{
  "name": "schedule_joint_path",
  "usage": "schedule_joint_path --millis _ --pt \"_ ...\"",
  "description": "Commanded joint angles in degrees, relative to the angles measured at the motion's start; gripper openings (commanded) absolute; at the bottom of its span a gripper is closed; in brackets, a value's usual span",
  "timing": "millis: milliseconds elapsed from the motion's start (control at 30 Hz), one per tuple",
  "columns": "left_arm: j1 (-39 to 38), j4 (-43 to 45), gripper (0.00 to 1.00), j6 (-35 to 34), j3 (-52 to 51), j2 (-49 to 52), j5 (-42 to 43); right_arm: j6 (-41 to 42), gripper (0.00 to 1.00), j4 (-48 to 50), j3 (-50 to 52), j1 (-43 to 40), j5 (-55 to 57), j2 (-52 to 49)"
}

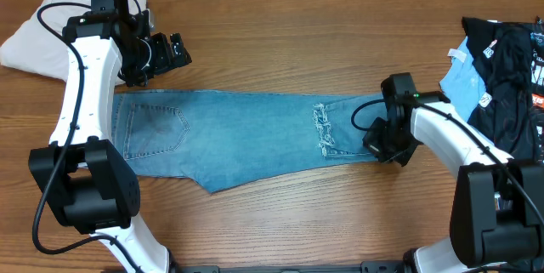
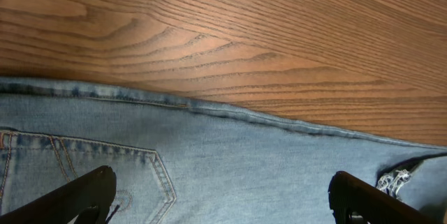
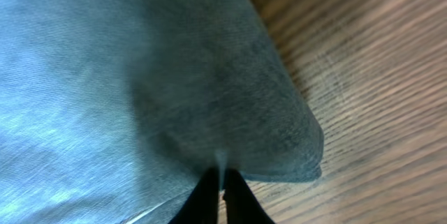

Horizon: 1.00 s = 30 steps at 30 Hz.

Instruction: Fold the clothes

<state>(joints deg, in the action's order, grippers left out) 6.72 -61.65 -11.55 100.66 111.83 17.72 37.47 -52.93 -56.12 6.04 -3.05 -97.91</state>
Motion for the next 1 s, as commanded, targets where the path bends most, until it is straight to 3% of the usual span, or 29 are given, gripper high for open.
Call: schedule_joint_path --millis 0,33,200,433,467,567,600,667,800,967 --pt "-0.4 0.1 1.0 1.3 1.0 0.6 -0.3 0.7 0.09 0.9 1.6 0.1 -0.5 0.1" --pt "-0.4 0.1 1.0 1.3 1.0 0.6 -0.3 0.7 0.04 0.9 1.6 0.1 -0.5 0.1" --pt "-0.4 0.1 1.0 1.3 1.0 0.6 -0.3 0.7 0.04 -0.3 -0.9 0.1 -0.5 0.3" --pt "-0.4 -0.1 1.0 1.3 1.0 0.6 -0.3 -0.4 0.04 -9.9 -12.5 -0.3 3.1 3.7" --pt "-0.4 -0.1 1.0 1.3 1.0 0.6 -0.3 -0.9 0.08 -11.1 -14.3 -0.6 4.4 4.1" --pt "-0.4 -0.1 1.0 1.3 1.0 0.6 -0.3 -3.6 0.55 -13.6 -19.2 -2.2 7.6 4.7" --pt "-0.4 -0.1 1.0 1.3 1.0 0.6 -0.3 -4.8 0.75 -13.6 -20.0 -3.1 8.0 4.7" --pt "-0.4 -0.1 1.0 1.3 1.0 0.6 -0.3 -6.7 0.97 -12.3 -20.1 -5.1 8.0 4.7" --pt "-0.4 -0.3 1.0 1.3 1.0 0.6 -0.3 -12.2 1.0 -10.1 -20.0 -11.1 5.9 3.9" --pt "-0.4 -0.3 1.0 1.3 1.0 0.6 -0.3 -29.0 1.0 -7.7 -20.0 -20.8 -12.0 1.0"
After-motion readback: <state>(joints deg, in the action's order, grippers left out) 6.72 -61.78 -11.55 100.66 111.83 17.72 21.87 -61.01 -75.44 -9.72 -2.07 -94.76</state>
